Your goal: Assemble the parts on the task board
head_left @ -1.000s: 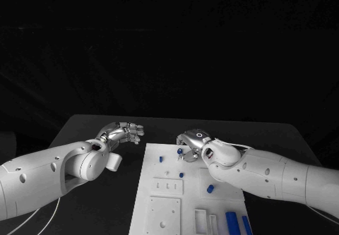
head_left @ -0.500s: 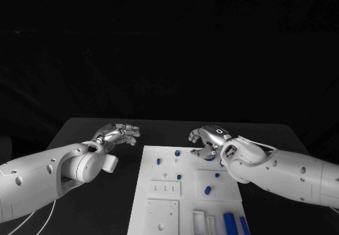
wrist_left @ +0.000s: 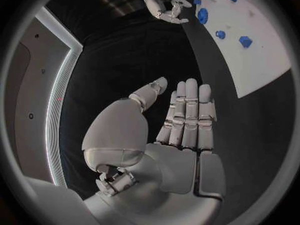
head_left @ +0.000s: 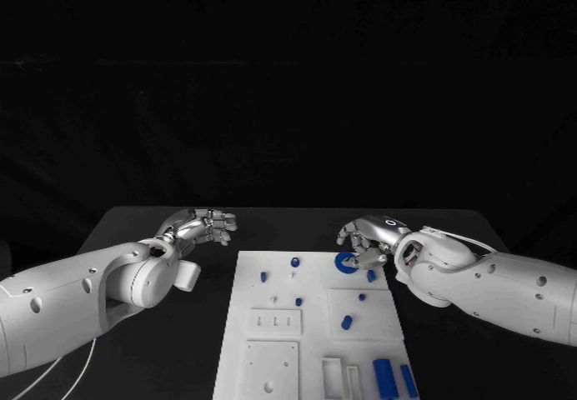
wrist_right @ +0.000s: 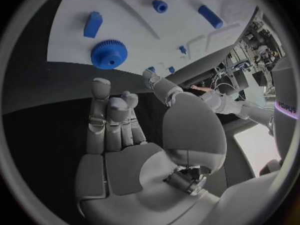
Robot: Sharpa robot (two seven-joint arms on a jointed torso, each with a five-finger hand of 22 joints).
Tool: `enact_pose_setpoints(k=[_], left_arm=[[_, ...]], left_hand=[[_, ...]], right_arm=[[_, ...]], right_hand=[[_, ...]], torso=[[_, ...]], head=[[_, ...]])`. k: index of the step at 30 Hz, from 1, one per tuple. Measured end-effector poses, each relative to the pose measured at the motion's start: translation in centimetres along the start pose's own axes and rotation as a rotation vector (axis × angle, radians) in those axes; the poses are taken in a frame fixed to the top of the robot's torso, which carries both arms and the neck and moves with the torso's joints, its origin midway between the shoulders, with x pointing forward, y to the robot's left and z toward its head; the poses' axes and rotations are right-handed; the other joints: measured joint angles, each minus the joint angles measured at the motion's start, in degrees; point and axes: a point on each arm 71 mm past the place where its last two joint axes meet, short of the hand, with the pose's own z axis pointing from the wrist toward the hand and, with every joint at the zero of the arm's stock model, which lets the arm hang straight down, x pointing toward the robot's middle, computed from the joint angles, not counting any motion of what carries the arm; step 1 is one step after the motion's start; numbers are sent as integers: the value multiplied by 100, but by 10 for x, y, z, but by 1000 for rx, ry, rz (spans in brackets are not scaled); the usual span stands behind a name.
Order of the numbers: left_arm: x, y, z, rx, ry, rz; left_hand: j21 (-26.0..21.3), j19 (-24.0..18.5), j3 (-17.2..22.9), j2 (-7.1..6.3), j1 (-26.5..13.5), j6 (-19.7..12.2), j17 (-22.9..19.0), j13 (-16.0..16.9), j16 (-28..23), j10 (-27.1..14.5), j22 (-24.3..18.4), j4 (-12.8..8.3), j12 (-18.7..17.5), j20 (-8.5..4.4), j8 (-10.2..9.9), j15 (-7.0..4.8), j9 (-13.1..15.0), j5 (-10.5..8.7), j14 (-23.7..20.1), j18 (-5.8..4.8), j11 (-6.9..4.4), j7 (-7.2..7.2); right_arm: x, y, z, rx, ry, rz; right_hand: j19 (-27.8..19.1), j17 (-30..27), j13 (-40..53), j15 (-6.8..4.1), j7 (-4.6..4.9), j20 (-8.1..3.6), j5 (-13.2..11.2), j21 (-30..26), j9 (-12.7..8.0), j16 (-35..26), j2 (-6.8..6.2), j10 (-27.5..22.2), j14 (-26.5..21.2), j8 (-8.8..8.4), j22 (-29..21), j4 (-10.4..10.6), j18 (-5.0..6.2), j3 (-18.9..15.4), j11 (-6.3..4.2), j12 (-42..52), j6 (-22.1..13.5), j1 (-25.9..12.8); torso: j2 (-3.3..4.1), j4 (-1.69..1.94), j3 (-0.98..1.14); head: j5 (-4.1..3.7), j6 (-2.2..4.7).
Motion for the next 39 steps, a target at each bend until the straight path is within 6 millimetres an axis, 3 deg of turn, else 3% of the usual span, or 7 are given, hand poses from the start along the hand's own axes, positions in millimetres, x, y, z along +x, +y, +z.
enact_pose_setpoints(k=[7, 14, 16, 18, 25, 28, 39], left_arm=[[5, 8, 1, -12, 10, -5], [6, 12, 0, -20, 14, -8], [6, 13, 0, -21, 15, -8], [7, 13, 0, -22, 17, -9], [7, 14, 0, -22, 19, -10], [7, 14, -1, -22, 20, -10], [7, 14, -1, -23, 21, -10]], left_hand=[[0, 0, 0, 0, 0, 0, 0, 0, 0, 0, 0, 0, 0, 1, -23, 0, 0, 0, 0, 37, 0, 0], [0, 0, 0, 0, 0, 0, -5, 0, 0, 0, 0, 0, 0, 1, -23, 0, -1, 0, 0, 36, 0, 0], [0, 0, 0, 0, 0, 0, -5, 0, 0, 0, 0, 0, 0, 1, -23, 0, -1, 0, 0, 36, 0, 0], [0, 0, 0, 0, 0, 0, -5, -3, 0, -4, -1, 0, 0, 1, -23, 0, -1, 0, 0, 36, 4, 0], [0, 0, 0, 0, 0, 0, -7, -5, 0, -24, 0, 0, -21, 2, -23, 0, -1, 0, 0, 30, 21, 0], [0, 0, 0, -11, -11, 0, -10, -5, 0, -24, 4, 0, -21, 2, -23, 0, -1, 0, 0, 27, 21, 0], [0, 1, 0, -23, -23, 0, -10, -5, 0, -23, 3, 0, -21, 2, -23, 0, -1, 0, 0, -3, 21, 0]], right_arm=[[5, -9, 6, 32, 50, 2], [15, -12, 11, 51, 88, 4], [18, -14, 12, 58, 101, 3], [23, -16, 11, 67, 114, 4], [35, -19, 14, 86, 140, 2], [35, -18, 16, 87, 138, -1], [35, -24, 17, 103, 132, -11]], right_hand=[[67, 276, 450, 62, 114, -30, 110, 174, -15, 244, 20, -23, -58, -143, 0, -20, -3, -63, 16, 520, -120, -20], [70, 383, 551, 107, 148, -32, 134, 228, -65, 275, 31, -93, -85, -196, -1, -20, -6, -63, 70, 625, -220, -9], [70, 410, 569, 130, 144, -32, 221, 259, -72, 306, 51, -94, -88, -223, -1, -20, -7, -63, 71, 657, -231, 10], [70, 438, 590, 131, 145, -32, 458, 260, -76, 310, 85, -113, -89, -229, -1, -44, -11, -19, 90, 688, -234, 45], [70, 476, 599, 134, 137, -33, 576, 294, -84, 310, 122, -116, -92, -229, -1, -15, -16, 38, 93, 694, -245, 29], [71, 502, 606, 135, 129, -33, 777, 325, -85, 310, 144, -123, -92, -228, -2, 9, -18, 143, 101, 694, -253, 14], [71, 536, 606, 135, 130, -33, 731, 373, -105, 311, 211, -123, -92, -229, -2, 83, -20, 246, 101, 716, -253, -14]], torso=[[-80, -42, 29], [-135, -51, 44], [-144, -48, 48], [-152, -43, 51], [-153, -40, 45], [-153, -43, 42], [-151, -53, 42]], head=[[-10, -75], [14, -163], [18, -185], [15, -210], [31, -264], [42, -285], [62, -306]])
